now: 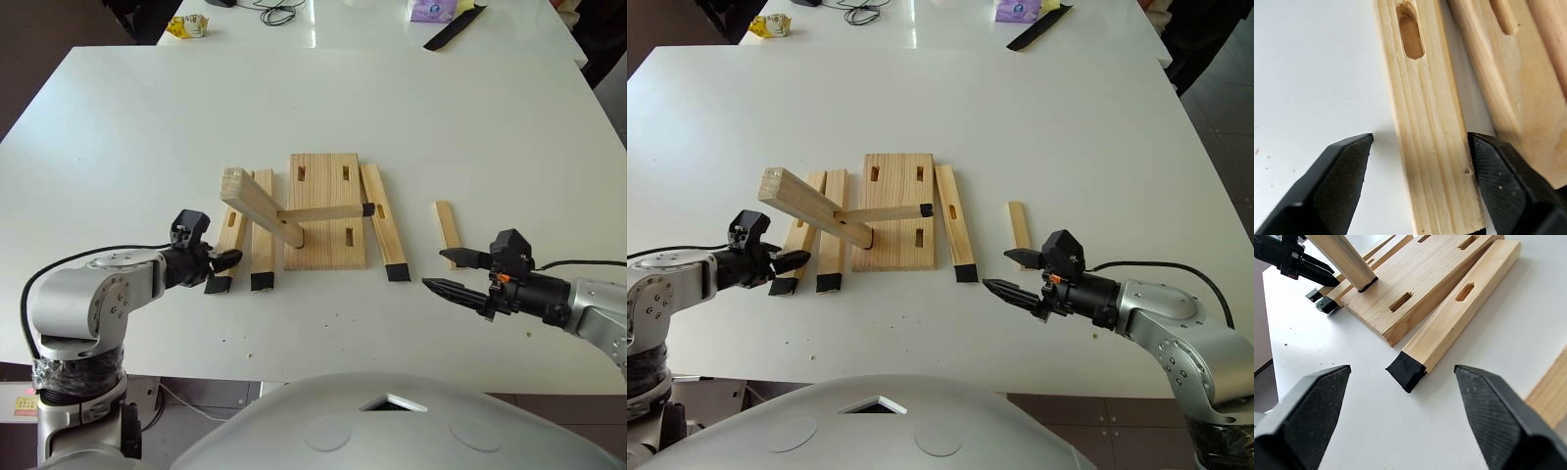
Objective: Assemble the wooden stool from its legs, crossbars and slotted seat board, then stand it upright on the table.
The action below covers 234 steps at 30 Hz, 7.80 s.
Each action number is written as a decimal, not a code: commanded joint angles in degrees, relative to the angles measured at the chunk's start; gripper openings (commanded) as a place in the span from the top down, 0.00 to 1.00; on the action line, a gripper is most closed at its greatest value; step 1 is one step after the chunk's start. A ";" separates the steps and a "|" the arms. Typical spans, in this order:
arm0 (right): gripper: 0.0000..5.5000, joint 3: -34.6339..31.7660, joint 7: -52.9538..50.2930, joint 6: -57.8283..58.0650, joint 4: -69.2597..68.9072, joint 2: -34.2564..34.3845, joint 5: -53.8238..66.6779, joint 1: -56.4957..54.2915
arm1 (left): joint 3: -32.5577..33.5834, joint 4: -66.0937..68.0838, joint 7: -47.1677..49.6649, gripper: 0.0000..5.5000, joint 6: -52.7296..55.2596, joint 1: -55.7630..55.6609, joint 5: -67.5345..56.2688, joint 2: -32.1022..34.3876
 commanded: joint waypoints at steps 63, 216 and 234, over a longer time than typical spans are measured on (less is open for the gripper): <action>0.29 -3.44 5.36 5.98 20.16 3.65 25.86 -57.06 | -1.11 21.34 -34.30 0.63 -37.38 -44.55 -30.95 0.20; 0.63 16.87 17.43 -28.98 10.98 2.88 -13.18 -20.24 | -13.20 18.66 -54.37 0.26 -61.65 -11.98 1.78 17.41; 0.63 20.73 23.56 -21.88 11.57 -0.02 -10.34 -30.13 | -13.21 15.89 -49.74 0.26 -62.50 -6.08 1.84 14.35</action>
